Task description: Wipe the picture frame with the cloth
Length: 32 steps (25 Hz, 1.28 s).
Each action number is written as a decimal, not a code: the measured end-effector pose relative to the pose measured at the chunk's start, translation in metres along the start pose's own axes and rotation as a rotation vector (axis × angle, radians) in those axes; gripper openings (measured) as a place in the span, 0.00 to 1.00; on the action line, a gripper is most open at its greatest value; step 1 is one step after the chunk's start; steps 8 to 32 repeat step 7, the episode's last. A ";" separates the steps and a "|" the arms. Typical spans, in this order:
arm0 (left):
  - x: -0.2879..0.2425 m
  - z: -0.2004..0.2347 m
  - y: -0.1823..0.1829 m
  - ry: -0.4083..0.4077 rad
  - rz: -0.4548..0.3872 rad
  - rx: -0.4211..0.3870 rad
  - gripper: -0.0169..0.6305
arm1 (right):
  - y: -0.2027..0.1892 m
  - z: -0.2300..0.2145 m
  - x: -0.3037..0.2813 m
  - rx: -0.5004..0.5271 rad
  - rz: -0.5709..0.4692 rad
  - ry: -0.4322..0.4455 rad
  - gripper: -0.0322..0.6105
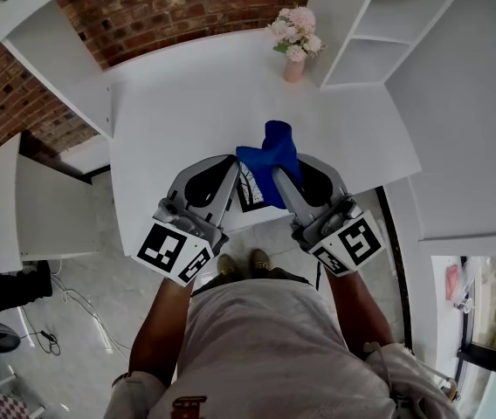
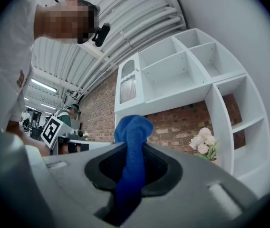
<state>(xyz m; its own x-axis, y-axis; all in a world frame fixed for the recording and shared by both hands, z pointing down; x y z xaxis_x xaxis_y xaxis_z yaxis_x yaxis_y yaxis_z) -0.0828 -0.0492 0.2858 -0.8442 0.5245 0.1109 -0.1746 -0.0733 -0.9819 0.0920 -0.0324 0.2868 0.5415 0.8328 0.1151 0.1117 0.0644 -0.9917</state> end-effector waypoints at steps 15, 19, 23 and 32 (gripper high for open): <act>0.001 -0.003 0.001 -0.004 -0.009 -0.002 0.03 | 0.001 0.003 0.002 0.009 -0.003 0.004 0.16; 0.001 -0.003 0.001 -0.004 -0.009 -0.002 0.03 | 0.001 0.003 0.002 0.009 -0.003 0.004 0.16; 0.001 -0.003 0.001 -0.004 -0.009 -0.002 0.03 | 0.001 0.003 0.002 0.009 -0.003 0.004 0.16; 0.001 -0.003 0.001 -0.004 -0.009 -0.002 0.03 | 0.001 0.003 0.002 0.009 -0.003 0.004 0.16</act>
Point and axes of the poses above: the fingertips, and each gripper's own axes: x backward along the fingers, z to its left, y out of its top, the point moved 8 cm from there along x, backward along the fingers, and after that the axes turned 9 degrees about -y, right-handed, at the moved point
